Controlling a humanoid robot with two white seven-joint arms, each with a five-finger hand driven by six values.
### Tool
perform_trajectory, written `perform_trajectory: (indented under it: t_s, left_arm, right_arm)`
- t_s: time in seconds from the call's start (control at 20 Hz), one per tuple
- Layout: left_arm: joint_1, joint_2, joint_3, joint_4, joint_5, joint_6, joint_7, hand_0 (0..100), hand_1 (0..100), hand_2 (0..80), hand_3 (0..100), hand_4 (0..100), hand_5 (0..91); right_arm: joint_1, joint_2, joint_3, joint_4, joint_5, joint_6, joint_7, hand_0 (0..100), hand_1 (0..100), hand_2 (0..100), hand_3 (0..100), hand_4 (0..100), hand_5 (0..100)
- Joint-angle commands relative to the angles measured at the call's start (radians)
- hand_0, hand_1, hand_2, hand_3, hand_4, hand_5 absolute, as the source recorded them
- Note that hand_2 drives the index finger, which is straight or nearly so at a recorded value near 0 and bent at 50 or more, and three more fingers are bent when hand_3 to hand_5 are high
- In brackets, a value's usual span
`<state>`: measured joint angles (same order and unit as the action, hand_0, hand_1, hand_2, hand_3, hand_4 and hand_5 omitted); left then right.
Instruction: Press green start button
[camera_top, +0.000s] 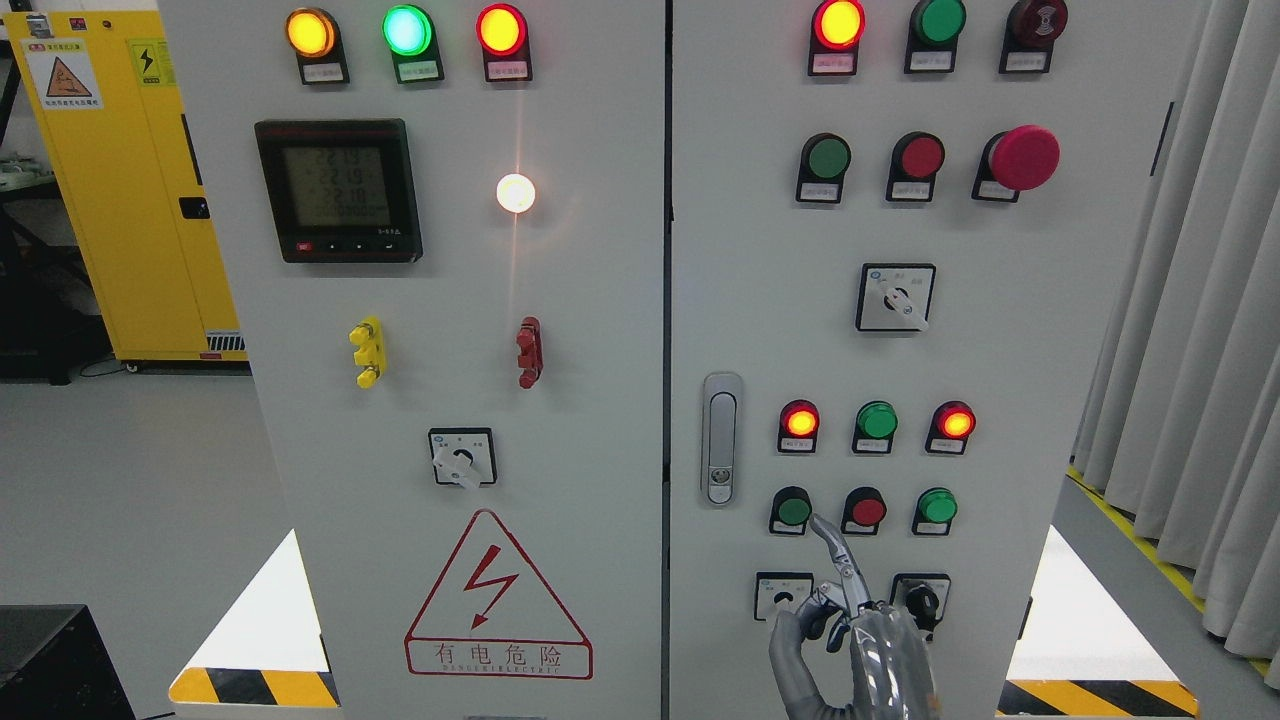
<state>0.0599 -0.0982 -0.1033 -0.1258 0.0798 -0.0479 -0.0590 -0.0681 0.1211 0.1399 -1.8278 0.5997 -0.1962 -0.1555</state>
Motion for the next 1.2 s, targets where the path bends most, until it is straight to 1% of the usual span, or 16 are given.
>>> perform_trajectory:
  t_s: [0.0, 0.05, 0.2, 0.25, 0.35, 0.95, 1.15]
  left_arm:
    - [0.0, 0.0, 0.0, 0.0, 0.0, 0.0, -0.001, 12, 56, 0.0, 0, 0, 0.0]
    - [0.0, 0.0, -0.001, 0.0, 0.0, 0.0, -0.001, 12, 56, 0.0, 0, 0, 0.0]
    - [0.0, 0.0, 0.001, 0.0, 0.0, 0.0, -0.001, 12, 56, 0.0, 0, 0, 0.0]
    - [0.0, 0.0, 0.001, 0.0, 0.0, 0.0, -0.001, 12, 56, 0.0, 0, 0, 0.0]
    - [0.0, 0.0, 0.0, 0.0, 0.0, 0.0, -0.001, 12, 56, 0.0, 0, 0, 0.0]
    - [0.0, 0.0, 0.001, 0.0, 0.0, 0.0, -0.001, 12, 56, 0.0, 0, 0, 0.0]
    - [0.0, 0.0, 0.0, 0.0, 0.0, 0.0, -0.001, 12, 56, 0.0, 0, 0, 0.0]
  right_arm:
    - [0.057, -0.003, 0.043, -0.082, -0.21, -0.003, 0.004, 82, 80, 0, 0, 2, 5]
    - [0.066, -0.004, 0.043, -0.09, -0.218, -0.006, 0.004, 84, 78, 0, 0, 0, 0]
    - [0.083, -0.005, 0.047, -0.1, -0.254, -0.02, 0.005, 83, 76, 0, 0, 0, 0]
    - [0.085, -0.005, 0.047, -0.1, -0.262, -0.02, 0.005, 85, 75, 0, 0, 0, 0]
    - [0.087, -0.005, 0.047, -0.102, -0.271, -0.02, 0.005, 80, 74, 0, 0, 0, 0]
    - [0.097, -0.005, 0.047, -0.104, -0.276, -0.02, 0.005, 75, 74, 0, 0, 0, 0]
    - [0.097, -0.006, 0.056, -0.105, -0.275, -0.022, 0.005, 74, 74, 0, 0, 0, 0]
